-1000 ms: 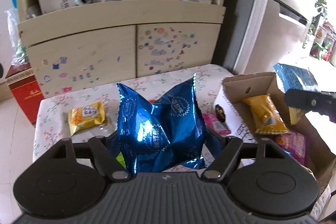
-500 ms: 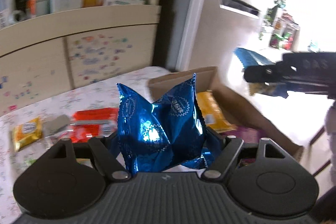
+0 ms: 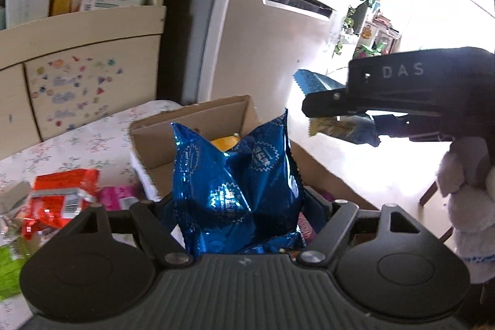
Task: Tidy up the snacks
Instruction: 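Release the blue foil bag into the box with the left gripper while the right gripper releases the light-blue packet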
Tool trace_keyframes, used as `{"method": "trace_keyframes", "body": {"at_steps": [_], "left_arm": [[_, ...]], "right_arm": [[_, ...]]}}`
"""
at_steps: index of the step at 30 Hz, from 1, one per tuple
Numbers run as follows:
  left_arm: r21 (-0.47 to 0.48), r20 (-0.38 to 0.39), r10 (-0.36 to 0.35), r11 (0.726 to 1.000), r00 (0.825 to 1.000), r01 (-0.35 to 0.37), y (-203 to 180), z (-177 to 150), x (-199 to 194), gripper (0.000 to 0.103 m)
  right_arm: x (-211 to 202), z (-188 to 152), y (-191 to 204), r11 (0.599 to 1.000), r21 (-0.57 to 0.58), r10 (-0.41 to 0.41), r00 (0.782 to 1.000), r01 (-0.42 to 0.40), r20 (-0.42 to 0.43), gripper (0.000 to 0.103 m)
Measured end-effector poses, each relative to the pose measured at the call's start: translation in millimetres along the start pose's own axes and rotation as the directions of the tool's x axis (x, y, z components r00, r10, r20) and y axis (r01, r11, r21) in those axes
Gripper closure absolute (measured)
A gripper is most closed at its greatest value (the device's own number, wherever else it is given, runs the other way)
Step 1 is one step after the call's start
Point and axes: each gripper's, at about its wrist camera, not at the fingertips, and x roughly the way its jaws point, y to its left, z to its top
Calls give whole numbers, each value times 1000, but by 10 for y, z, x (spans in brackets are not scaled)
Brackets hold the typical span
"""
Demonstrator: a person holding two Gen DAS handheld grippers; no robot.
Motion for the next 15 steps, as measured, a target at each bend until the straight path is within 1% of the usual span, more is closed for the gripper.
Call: {"method": "trace_keyframes", "body": {"at_steps": [4, 7, 8, 11, 15], "left_arm": [[14, -16, -22, 1000, 1000, 23, -92, -31, 108, 24], [28, -19, -15, 999, 1000, 15, -139, -48, 123, 17], [24, -16, -22, 999, 1000, 23, -137, -40, 112, 13], [-5, 7, -30, 1000, 1000, 30, -107, -7, 52, 8], [-36, 11, -16, 999, 1000, 16, -50, 35, -10, 6]], "right_arm": [[5, -3, -41, 1000, 15, -27, 1000, 27, 0, 40], [36, -5, -74, 999, 32, -40, 999, 41, -16, 35], [37, -6, -85, 998, 42, -40, 999, 40, -17, 35], [46, -3, -85, 998, 50, -37, 999, 38, -16, 34], [73, -9, -58, 998, 52, -18, 1000, 19, -26, 29]]}}
